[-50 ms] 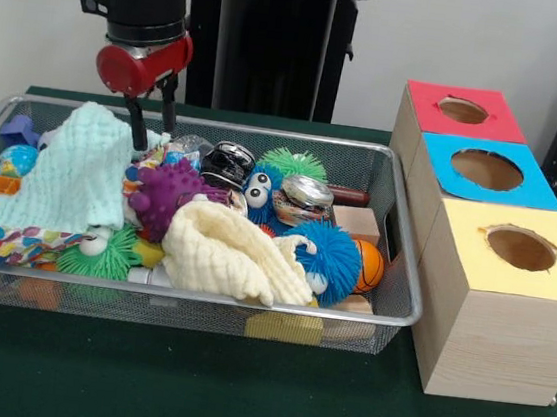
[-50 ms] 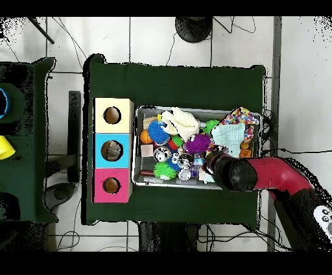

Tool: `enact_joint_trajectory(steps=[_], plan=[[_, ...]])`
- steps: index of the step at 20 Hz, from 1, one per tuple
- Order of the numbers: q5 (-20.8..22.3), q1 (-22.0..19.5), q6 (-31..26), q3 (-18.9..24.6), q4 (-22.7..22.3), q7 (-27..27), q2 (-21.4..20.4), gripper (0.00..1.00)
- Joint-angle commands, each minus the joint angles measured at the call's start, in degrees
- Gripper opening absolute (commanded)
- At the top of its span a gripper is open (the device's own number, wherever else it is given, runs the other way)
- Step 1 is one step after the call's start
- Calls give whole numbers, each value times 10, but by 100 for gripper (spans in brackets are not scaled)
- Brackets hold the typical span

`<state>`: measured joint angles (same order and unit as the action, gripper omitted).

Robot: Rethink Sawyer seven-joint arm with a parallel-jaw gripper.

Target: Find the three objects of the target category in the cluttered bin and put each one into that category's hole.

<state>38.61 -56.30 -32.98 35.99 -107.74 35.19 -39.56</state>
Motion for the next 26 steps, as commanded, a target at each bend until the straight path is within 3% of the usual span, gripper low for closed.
enact_joint_trajectory(steps=[1,16,26], plan=[[64,4,63,-21,-54,42,34,100],[95,42,98,-59,-37,72,73,100],[75,66,90,-104,-64,98,22,100]])
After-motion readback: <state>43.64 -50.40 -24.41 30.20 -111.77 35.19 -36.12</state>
